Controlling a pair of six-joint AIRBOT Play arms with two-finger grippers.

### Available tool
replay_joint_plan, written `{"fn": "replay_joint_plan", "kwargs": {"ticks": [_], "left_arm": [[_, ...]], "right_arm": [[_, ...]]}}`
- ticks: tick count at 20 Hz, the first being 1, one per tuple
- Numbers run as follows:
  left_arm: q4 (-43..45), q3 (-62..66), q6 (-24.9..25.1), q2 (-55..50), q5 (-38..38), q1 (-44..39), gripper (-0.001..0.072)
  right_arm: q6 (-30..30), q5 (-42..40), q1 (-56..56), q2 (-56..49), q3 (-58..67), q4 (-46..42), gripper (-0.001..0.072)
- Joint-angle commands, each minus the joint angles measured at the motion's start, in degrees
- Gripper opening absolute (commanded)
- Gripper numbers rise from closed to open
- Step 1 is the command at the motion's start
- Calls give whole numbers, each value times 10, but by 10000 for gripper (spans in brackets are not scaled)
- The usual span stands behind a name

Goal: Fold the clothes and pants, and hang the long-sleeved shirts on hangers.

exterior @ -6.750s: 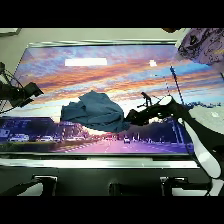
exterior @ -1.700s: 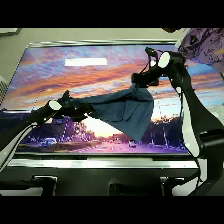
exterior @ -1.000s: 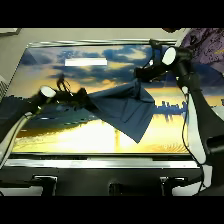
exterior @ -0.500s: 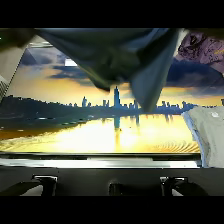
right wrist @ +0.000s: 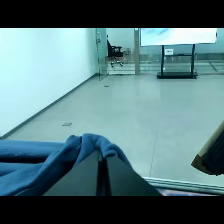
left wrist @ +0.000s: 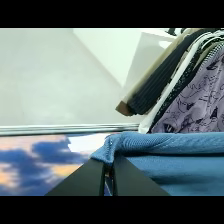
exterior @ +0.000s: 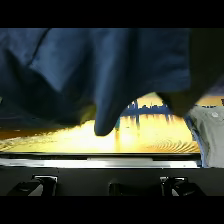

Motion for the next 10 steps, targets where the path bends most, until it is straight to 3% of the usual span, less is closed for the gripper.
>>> {"fn": "replay_joint_plan", "kwargs": {"ticks": [1, 4, 10], "left_arm": [[38, -9, -16, 0, -23, 1, 16], [38, -52, -16, -46, -38, 1, 16], [49, -216, -15, -213, -35, 1, 16]], "right_arm": [[6, 28, 0, -34, 0, 12, 32], [6, 61, 0, -140, 0, 74, 32], [5, 80, 0, -457, 0, 169, 32]]}}
